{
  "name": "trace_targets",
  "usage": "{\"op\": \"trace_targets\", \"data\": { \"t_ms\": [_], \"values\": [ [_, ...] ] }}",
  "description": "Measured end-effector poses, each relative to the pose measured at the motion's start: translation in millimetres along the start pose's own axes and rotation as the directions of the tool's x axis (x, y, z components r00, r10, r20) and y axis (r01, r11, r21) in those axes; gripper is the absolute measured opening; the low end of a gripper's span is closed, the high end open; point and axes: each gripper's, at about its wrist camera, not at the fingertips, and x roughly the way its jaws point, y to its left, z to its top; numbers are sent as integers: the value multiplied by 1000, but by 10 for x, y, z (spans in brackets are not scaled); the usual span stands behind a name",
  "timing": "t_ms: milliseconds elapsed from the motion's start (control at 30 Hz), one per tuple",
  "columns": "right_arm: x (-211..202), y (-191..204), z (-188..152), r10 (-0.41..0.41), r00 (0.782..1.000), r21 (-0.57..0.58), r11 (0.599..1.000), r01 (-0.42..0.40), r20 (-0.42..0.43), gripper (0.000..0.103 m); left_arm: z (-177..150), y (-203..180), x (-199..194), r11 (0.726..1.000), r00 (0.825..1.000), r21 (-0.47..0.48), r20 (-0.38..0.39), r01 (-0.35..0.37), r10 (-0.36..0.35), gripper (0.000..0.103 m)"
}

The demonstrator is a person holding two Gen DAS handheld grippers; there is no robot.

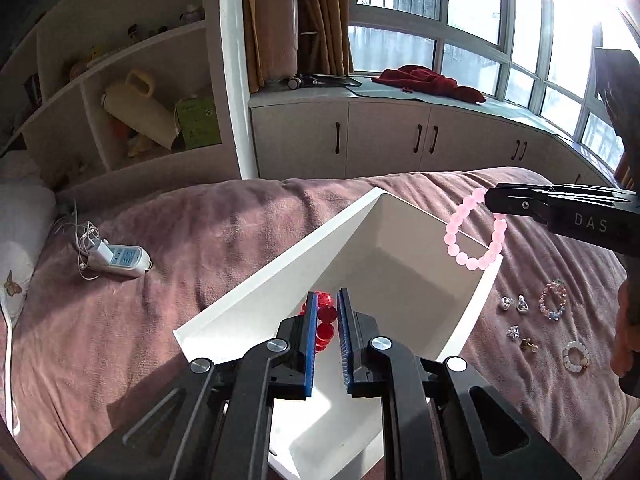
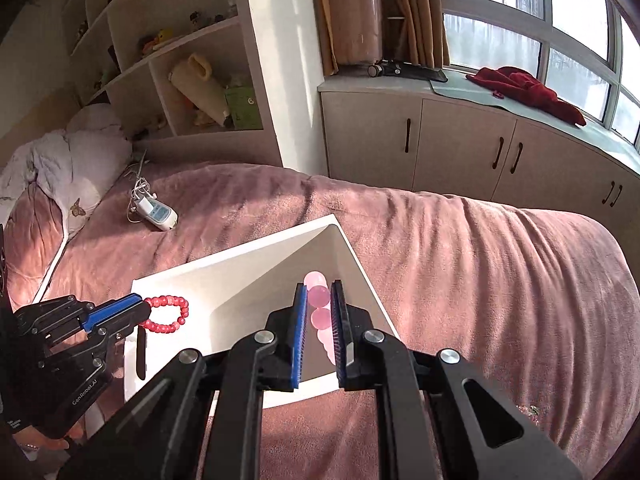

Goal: Organize jewelry
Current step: 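Release red bracelet into white box with left tool while right tool releases pink bracelet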

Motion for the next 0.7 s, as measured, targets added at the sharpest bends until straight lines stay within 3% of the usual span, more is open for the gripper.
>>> {"op": "trace_targets", "data": {
  "t_ms": [300,500,600,633,700],
  "values": [
    [942,174,-59,-53,985,-11,999,52,-165,13,-161,209,456,999,992,-9,-117,-37,36,15],
    [1266,233,-187,-76,968,-30,997,70,-240,13,-313,196,748,996,973,21,-213,-82,85,17],
    [1328,287,-216,-82,964,-39,996,75,-251,15,-357,173,842,994,961,30,-255,-102,106,30],
    [1339,297,-219,-85,963,-43,996,77,-257,18,-364,173,862,994,958,28,-264,-109,113,40],
    [1338,313,-216,-90,963,-46,996,81,-254,32,-371,168,861,994,959,21,-260,-110,112,41]
  ]
}}
